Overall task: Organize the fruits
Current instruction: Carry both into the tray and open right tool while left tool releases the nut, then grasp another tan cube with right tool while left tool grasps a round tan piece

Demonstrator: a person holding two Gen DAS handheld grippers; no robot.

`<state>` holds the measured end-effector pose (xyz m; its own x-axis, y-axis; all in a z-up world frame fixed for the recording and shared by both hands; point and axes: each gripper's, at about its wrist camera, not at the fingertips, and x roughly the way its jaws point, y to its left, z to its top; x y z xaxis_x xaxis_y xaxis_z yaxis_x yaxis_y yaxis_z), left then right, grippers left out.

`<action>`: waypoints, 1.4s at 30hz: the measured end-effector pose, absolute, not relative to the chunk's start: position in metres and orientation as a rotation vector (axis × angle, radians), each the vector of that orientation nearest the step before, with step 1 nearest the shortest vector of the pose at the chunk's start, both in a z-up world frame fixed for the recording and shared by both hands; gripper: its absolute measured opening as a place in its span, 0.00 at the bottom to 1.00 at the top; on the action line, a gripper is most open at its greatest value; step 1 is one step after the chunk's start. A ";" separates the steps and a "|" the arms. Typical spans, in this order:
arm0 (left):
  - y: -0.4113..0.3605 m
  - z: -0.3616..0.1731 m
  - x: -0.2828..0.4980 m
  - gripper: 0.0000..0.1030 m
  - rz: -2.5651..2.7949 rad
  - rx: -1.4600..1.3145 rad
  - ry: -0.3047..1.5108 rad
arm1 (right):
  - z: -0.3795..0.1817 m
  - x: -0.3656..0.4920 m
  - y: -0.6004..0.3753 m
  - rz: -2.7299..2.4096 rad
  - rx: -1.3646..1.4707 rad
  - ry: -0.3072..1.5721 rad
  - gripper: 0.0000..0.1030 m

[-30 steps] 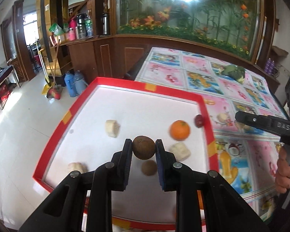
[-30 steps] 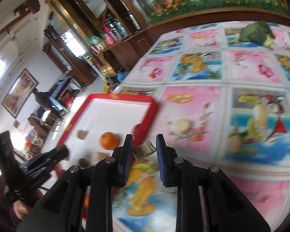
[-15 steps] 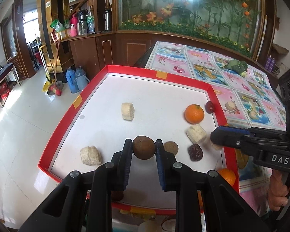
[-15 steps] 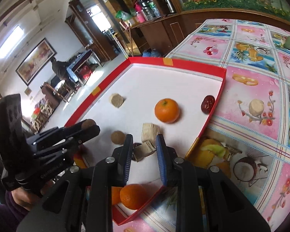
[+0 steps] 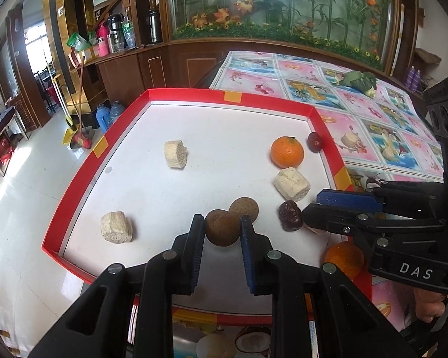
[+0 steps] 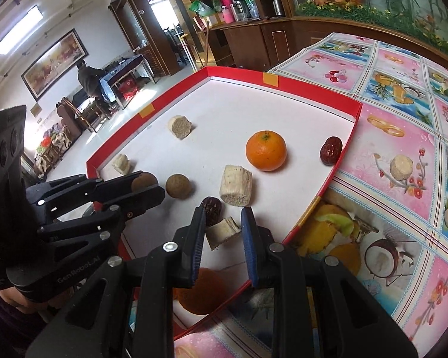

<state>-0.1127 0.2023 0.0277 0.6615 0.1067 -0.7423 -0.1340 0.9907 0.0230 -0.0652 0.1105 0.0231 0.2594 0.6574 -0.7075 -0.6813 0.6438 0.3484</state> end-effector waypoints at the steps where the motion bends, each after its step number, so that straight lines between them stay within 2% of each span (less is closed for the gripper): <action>1: 0.203 0.027 -0.112 0.23 0.144 -0.034 0.842 | 0.023 -0.067 0.111 0.906 -0.036 0.946 0.26; 3: 0.203 0.025 -0.111 0.24 0.152 -0.038 0.856 | 0.023 -0.069 0.111 0.906 -0.040 0.942 0.26; 5: 0.203 0.025 -0.111 0.32 0.162 -0.039 0.863 | 0.024 -0.070 0.111 0.904 -0.042 0.946 0.26; 7: 0.203 0.026 -0.111 0.49 0.174 -0.039 0.862 | 0.025 -0.069 0.111 0.904 -0.042 0.951 0.26; 12: 0.205 0.031 -0.112 0.59 0.197 -0.045 0.855 | 0.028 -0.067 0.107 0.911 -0.020 0.967 0.27; 20: 0.198 0.032 -0.110 0.61 0.194 -0.039 0.872 | 0.044 -0.041 0.061 0.848 0.137 0.932 0.27; 33: 0.147 0.054 -0.097 0.62 0.084 0.029 0.836 | 0.029 0.023 -0.109 0.469 0.426 0.964 0.26; 36: 0.124 0.061 -0.085 0.66 0.044 0.067 0.819 | 0.024 0.028 -0.121 0.440 0.453 0.983 0.26; 40: 0.100 0.066 -0.071 0.66 0.017 0.112 0.807 | 0.018 0.029 -0.110 0.458 0.419 1.024 0.27; 42: 0.095 0.065 -0.064 0.66 0.019 0.115 0.808 | 0.016 0.028 -0.100 0.473 0.387 1.034 0.31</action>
